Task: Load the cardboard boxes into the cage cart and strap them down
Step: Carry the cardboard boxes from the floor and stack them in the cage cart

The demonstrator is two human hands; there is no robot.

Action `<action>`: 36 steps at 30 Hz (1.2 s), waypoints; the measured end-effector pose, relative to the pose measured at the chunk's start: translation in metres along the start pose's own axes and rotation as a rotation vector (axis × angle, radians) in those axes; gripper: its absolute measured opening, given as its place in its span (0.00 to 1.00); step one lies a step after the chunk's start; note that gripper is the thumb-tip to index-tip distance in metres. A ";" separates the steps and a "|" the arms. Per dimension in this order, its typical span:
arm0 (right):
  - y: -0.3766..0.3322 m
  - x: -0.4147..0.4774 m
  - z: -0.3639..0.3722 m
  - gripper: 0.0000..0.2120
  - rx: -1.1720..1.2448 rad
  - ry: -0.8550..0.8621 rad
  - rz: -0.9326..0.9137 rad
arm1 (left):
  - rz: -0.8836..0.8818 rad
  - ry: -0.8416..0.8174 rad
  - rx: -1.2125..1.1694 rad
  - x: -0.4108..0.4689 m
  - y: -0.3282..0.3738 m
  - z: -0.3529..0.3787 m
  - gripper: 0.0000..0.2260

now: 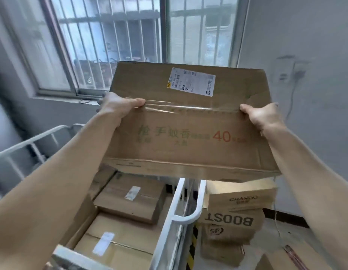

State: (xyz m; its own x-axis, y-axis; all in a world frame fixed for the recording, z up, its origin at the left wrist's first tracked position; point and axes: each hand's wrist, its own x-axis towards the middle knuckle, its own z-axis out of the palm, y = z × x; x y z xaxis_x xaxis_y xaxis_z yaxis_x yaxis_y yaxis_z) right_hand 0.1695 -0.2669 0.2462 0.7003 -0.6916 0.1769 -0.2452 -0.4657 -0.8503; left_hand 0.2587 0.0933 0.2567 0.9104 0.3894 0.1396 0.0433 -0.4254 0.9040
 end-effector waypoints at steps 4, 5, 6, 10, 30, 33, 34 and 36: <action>-0.032 -0.014 0.076 0.48 -0.004 -0.161 -0.062 | -0.094 0.129 0.104 0.010 -0.043 -0.061 0.57; -0.036 -0.015 0.095 0.52 0.010 -0.199 -0.066 | -0.111 0.158 0.114 0.013 -0.054 -0.072 0.57; -0.040 -0.017 0.112 0.55 0.015 -0.235 -0.076 | -0.128 0.184 0.114 0.015 -0.065 -0.083 0.58; -0.056 -0.033 0.163 0.54 0.006 -0.313 -0.118 | -0.212 0.246 0.086 0.025 -0.104 -0.116 0.63; -0.089 -0.080 0.344 0.47 -0.109 -0.413 -0.055 | -0.418 0.270 -0.012 0.164 -0.290 -0.168 0.61; -0.078 -0.098 0.379 0.45 -0.191 -0.365 0.008 | -0.399 0.155 -0.013 0.183 -0.303 -0.162 0.61; -0.073 -0.106 0.392 0.46 -0.202 -0.357 0.048 | -0.398 0.117 -0.005 0.189 -0.309 -0.159 0.61; -0.061 -0.121 0.416 0.50 -0.211 -0.341 0.134 | -0.433 0.042 0.039 0.204 -0.331 -0.156 0.64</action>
State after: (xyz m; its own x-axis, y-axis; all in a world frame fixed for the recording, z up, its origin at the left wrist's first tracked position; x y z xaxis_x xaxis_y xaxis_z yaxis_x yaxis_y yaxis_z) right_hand 0.3788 0.0743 0.0703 0.8257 -0.5482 -0.1329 -0.4566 -0.5113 -0.7281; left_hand 0.3658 0.4409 0.0485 0.7872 0.5713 -0.2324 0.4342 -0.2456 0.8667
